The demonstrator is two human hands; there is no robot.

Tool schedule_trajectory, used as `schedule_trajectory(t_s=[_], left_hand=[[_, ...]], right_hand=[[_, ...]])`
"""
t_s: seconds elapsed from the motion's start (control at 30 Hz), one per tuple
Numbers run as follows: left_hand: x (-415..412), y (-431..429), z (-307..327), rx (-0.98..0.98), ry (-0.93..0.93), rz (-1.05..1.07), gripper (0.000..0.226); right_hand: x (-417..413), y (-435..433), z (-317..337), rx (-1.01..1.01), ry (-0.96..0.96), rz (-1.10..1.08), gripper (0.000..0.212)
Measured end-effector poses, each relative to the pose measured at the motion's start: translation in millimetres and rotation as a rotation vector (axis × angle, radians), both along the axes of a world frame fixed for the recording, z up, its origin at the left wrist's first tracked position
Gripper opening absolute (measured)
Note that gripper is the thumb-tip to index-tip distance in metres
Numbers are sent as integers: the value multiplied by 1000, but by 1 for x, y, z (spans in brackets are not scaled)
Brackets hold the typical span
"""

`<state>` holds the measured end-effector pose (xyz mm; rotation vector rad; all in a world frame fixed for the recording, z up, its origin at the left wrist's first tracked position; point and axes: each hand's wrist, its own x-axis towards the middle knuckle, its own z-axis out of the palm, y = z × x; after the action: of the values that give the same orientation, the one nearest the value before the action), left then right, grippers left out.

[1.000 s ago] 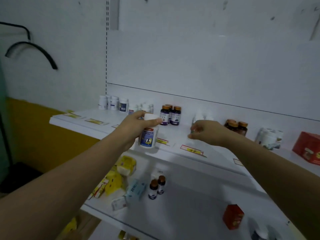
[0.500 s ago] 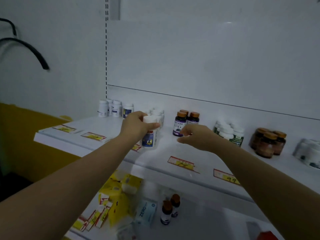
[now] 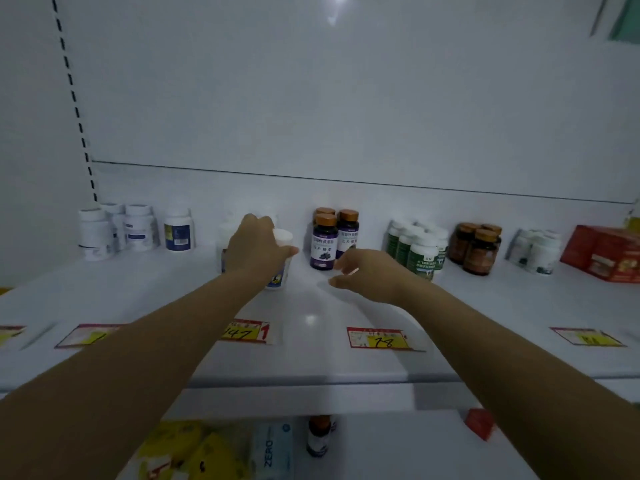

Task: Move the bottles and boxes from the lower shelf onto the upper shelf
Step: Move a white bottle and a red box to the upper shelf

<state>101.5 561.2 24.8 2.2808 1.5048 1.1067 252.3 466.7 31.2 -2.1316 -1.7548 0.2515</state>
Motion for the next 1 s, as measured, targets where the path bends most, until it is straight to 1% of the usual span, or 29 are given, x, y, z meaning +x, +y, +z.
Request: schedule_trajectory(t_s=[0.13,0.27,0.43,0.57,0.73,0.9,1.0], left_hand=[[5,13,-3,91,98,18,49],[1,22,-5,263,288,133,50],[1,29,-7,314,380,172,54],[2,25,-10,330,420,189,50],[-1,23,-13,313,432,212,46],[1,16,-10,360,387,247,53],[-4,2,-7,425,388,197,42]], right_hand=[[-4,13,-3,-5,-20,-20,43],[-6,26,-1,-5,-46,-15,38],[-11,37,-2,-11,-55,26,34],[-14,42,-4,-24,-92,52,37],[-11,48,-6,-17,-123,79,33],[-7,47,-4,-24,-159,112,32],[-4,44,-3,-53,-192,134,36]])
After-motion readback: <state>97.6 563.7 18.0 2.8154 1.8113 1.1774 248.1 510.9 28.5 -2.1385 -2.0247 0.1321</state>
